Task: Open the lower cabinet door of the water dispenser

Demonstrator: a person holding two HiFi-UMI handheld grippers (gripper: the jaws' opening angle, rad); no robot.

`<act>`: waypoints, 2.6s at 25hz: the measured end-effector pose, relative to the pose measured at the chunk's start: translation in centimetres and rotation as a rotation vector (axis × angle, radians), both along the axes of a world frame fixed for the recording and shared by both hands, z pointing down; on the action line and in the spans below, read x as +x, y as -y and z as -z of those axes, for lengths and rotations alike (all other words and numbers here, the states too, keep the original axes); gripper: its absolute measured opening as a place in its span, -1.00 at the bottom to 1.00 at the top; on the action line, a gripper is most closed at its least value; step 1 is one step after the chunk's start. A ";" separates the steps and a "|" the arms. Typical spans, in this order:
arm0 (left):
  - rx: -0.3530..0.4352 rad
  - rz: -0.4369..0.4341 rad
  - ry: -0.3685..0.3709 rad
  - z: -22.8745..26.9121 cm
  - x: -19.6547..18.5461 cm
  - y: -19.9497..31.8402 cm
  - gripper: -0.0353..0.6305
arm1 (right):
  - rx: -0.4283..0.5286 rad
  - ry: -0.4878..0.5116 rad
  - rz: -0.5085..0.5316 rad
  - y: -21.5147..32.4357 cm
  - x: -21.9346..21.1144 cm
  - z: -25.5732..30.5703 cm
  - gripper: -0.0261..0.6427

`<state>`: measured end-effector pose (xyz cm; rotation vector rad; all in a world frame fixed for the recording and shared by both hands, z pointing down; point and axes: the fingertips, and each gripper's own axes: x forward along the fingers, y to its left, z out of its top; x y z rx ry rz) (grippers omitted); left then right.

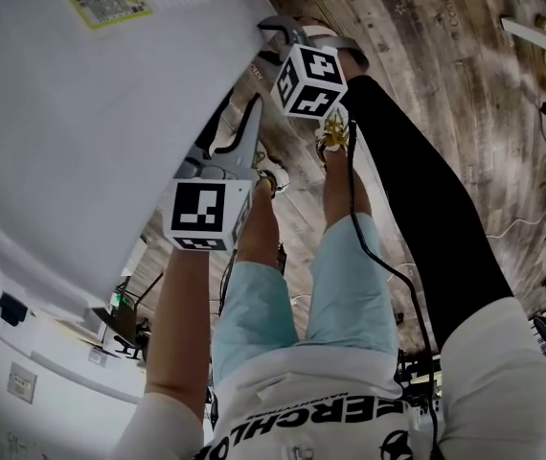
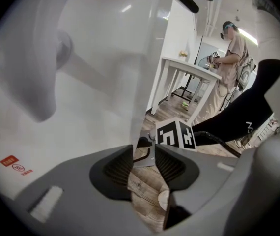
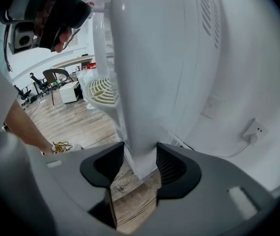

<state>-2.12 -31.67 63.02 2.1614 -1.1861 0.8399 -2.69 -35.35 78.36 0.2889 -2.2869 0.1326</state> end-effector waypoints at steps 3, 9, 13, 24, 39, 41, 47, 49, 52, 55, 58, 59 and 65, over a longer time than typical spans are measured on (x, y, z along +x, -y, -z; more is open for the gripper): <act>-0.005 0.000 0.001 -0.2 -0.2 -0.2 -0.31 | -0.005 0.001 0.003 0.1 -0.1 -0.1 -0.32; -0.003 -0.003 -0.009 -0.2 0.2 -0.2 -0.31 | -0.001 0.006 0.010 0.2 0.1 -0.1 -0.32; -0.003 -0.004 -0.008 -0.3 0.2 -0.1 -0.31 | 0.006 -0.004 0.018 0.1 0.2 0.0 -0.33; 0.004 0.003 -0.019 -0.3 0.5 -0.3 -0.31 | 0.026 -0.034 0.033 -0.1 0.1 -0.1 -0.33; -0.018 0.005 0.010 -1.1 -0.2 -0.6 -0.31 | 0.034 -0.046 0.043 -0.3 0.2 0.0 -0.33; -0.021 0.006 0.010 -1.2 -0.2 -0.5 -0.31 | 0.027 -0.055 0.066 -0.8 0.3 -0.3 -0.33; -0.038 -0.006 0.019 -1.5 -0.2 -0.9 -0.31 | -0.006 -0.051 0.088 -3.1 0.7 -0.8 -0.33; -0.044 -0.013 0.020 -1.8 -0.2 -1.0 -0.31 | -0.009 -0.040 0.086 -3.7 0.9 -0.9 -0.34; -0.041 -0.013 0.019 -1.9 -0.3 -1.1 -0.31 | -0.016 -0.025 0.071 -4.2 0.9 -0.9 -0.35; -0.040 -0.018 0.017 -2.0 0.1 -1.2 -0.31 | -0.016 -0.029 0.055 -4.2 1.0 -0.9 -0.34; -0.037 -0.021 0.017 -1.9 0.3 -1.3 -0.31 | -0.021 -0.029 0.053 -4.6 1.1 -0.8 -0.35; -0.036 -0.020 0.017 -1.9 0.3 -1.3 -0.31 | -0.024 -0.026 0.054 -4.8 1.1 -0.8 -0.35; -0.026 -0.003 0.012 -2.1 0.7 -1.7 -0.31 | -0.042 -0.015 0.037 -5.6 1.4 -1.0 -0.35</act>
